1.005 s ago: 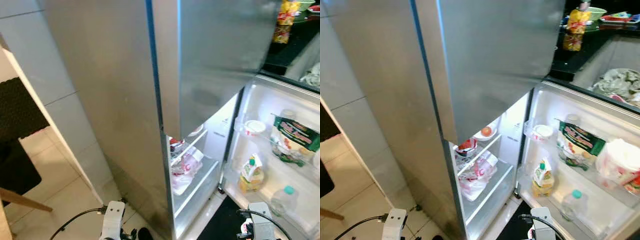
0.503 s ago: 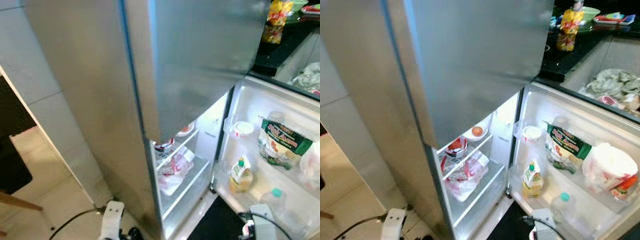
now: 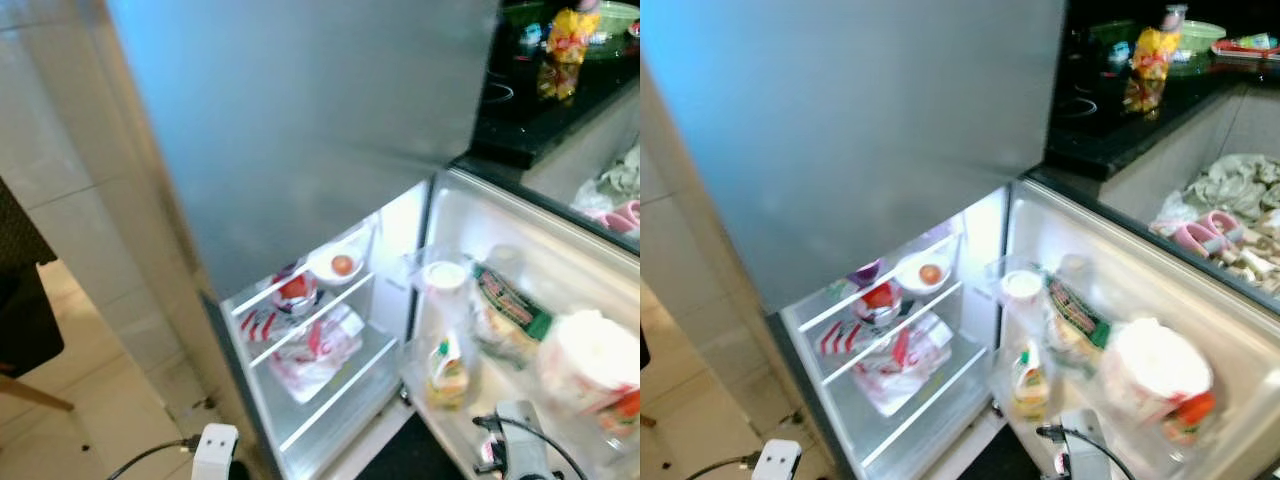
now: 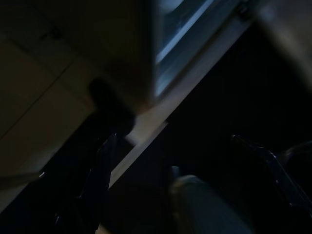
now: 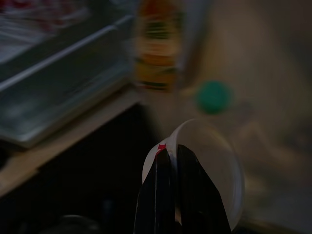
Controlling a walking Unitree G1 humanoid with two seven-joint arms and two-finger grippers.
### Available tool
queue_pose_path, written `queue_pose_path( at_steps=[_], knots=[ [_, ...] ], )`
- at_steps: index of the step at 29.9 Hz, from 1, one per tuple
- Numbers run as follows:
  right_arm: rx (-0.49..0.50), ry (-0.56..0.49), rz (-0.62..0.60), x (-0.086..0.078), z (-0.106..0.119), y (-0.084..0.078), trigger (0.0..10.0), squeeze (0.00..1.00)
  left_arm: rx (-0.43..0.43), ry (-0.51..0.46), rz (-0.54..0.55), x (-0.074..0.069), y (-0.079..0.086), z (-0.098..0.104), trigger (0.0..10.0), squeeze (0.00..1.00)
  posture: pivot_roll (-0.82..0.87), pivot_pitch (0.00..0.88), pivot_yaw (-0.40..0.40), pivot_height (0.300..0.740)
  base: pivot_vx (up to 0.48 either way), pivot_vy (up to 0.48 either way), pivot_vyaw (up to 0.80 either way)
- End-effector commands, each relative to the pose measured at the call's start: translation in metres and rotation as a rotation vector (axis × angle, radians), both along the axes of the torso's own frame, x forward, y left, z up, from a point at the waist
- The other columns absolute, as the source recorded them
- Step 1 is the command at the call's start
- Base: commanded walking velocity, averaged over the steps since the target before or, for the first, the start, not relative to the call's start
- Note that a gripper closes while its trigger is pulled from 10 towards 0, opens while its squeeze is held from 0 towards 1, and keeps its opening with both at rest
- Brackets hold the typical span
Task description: Restocking fridge
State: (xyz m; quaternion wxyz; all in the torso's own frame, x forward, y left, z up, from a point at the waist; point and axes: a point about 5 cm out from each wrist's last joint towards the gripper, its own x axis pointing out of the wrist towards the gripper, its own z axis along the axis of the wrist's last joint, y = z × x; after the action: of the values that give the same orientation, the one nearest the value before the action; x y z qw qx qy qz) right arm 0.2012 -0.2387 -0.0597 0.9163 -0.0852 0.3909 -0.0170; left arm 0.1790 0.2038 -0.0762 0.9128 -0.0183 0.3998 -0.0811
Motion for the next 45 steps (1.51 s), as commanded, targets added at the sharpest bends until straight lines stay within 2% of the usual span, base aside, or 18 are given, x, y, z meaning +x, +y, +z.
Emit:
queue_pose_path(
  at_steps=[1, 8, 14, 19, 22, 23, 29, 34, 37, 45],
  knots=[
    [0.014, 0.001, 0.022, 0.001, -0.001, 0.007, 10.0, 0.0, 0.014, 0.016, 0.002, -0.005, 0.004, -0.002, 10.0, 0.0, -0.14, 0.012, 0.023, 0.74, 0.0, -0.48, 0.0],
    [0.012, 0.003, 0.024, 0.0, -0.002, 0.007, 10.0, 0.0, 0.017, 0.027, 0.025, -0.008, 0.003, -0.004, 10.0, 0.0, -0.14, 0.007, 0.02, 0.74, 0.0, -0.26, 0.0],
    [0.015, -0.001, 0.027, 0.0, -0.002, 0.008, 10.0, 0.0, 0.025, 0.031, -0.003, -0.008, -0.009, -0.006, 10.0, 0.0, -0.15, 0.002, 0.023, 0.74, 0.0, 0.0, 0.0],
    [0.021, -0.004, 0.031, -0.001, -0.003, 0.011, 10.0, 0.0, 0.022, 0.023, -0.027, 0.001, -0.027, -0.005, 10.0, 0.0, -0.16, 0.0, 0.03, 0.74, 0.0, 0.0, 0.0],
    [0.023, -0.004, 0.033, -0.001, -0.003, 0.012, 10.0, 0.0, 0.022, 0.017, -0.036, 0.005, -0.03, -0.004, 10.0, 0.0, -0.16, 0.0, 0.033, 0.74, 0.0, 0.0, 0.0],
    [0.028, 0.0, 0.034, -0.003, -0.004, 0.013, 10.0, 0.0, 0.033, 0.008, -0.04, 0.015, -0.023, 0.002, 10.0, 0.0, -0.16, 0.0, 0.037, 0.74, 0.0, 0.0, 0.0],
    [0.044, 0.021, -0.005, -0.009, -0.008, 0.011, 10.0, 0.0, 0.05, -0.009, -0.056, 0.025, -0.015, 0.008, 10.0, 0.0, -0.17, 0.0, 0.047, 0.74, 0.0, 0.0, 0.0],
    [0.045, 0.025, -0.069, -0.016, -0.01, 0.005, 10.0, 0.0, 0.066, -0.012, -0.058, 0.028, -0.012, 0.01, 10.0, 0.0, -0.18, 0.0, 0.061, 0.74, 0.0, 0.0, 0.0],
    [0.068, 0.026, -0.127, -0.021, -0.011, 0.001, 10.0, 0.0, 0.068, -0.025, -0.063, 0.033, -0.011, 0.013, 10.0, 0.0, -0.18, 0.0, 0.063, 0.74, 0.0, 0.0, -0.8],
    [0.05, 0.014, -0.118, -0.026, -0.012, 0.0, 10.0, 0.0, 0.057, -0.069, -0.102, 0.042, -0.017, 0.019, 10.0, 0.0, -0.19, 0.002, 0.079, 0.74, 0.0, 0.0, -0.7]
  ],
)
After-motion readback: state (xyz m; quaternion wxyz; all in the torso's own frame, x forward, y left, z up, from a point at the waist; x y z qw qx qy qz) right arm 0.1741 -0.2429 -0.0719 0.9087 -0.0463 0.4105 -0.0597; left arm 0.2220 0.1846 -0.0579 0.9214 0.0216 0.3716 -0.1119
